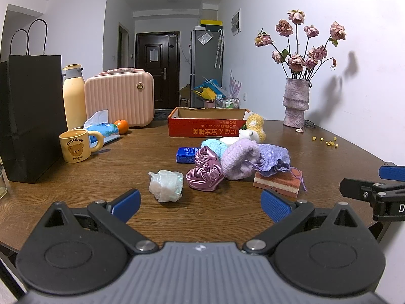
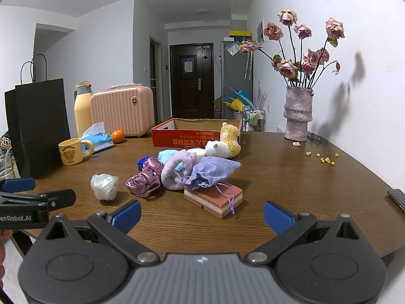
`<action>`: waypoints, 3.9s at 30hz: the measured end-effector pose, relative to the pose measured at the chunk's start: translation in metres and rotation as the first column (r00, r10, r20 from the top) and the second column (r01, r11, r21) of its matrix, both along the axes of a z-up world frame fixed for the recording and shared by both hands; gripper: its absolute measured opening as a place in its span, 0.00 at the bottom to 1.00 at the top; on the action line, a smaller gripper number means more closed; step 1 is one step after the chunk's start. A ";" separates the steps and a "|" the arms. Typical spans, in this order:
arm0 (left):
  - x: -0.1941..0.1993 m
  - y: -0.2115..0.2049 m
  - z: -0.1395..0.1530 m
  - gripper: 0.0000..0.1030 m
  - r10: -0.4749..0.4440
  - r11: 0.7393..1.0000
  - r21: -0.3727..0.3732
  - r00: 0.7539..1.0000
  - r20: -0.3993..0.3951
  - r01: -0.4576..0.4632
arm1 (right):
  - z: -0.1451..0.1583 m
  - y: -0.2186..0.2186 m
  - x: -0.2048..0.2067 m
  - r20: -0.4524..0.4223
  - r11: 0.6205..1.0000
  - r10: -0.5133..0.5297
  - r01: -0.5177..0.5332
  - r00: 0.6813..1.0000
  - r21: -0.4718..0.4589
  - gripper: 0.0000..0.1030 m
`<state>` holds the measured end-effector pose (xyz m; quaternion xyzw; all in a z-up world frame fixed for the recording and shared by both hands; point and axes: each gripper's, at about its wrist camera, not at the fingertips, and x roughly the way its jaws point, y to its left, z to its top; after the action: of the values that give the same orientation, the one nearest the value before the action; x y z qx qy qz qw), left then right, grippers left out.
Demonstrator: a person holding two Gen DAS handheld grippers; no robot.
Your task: Organize soft objects
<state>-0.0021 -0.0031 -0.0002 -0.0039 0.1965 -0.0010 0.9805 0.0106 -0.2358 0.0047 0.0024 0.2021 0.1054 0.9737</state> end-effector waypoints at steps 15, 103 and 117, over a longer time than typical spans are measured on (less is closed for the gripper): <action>-0.003 -0.004 0.003 1.00 0.003 1.000 0.003 1.000 0.005 -0.003 | 0.001 0.000 -0.001 0.002 1.000 0.001 -0.001 1.000 -0.002 1.00; 0.132 0.024 -0.022 1.00 0.036 0.999 -0.003 0.988 -0.147 -0.036 | -0.027 0.021 0.137 -0.138 0.999 0.019 -0.022 0.990 -0.025 1.00; 0.165 0.038 -0.038 1.00 0.068 0.997 -0.011 0.976 -0.208 -0.072 | -0.039 0.029 0.173 -0.186 0.999 0.008 -0.014 0.982 -0.032 1.00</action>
<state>0.1629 0.0353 -0.0382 -0.0198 0.2972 0.0323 0.9541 0.1832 -0.2072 -0.0345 -0.0049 0.2940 0.1069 0.9498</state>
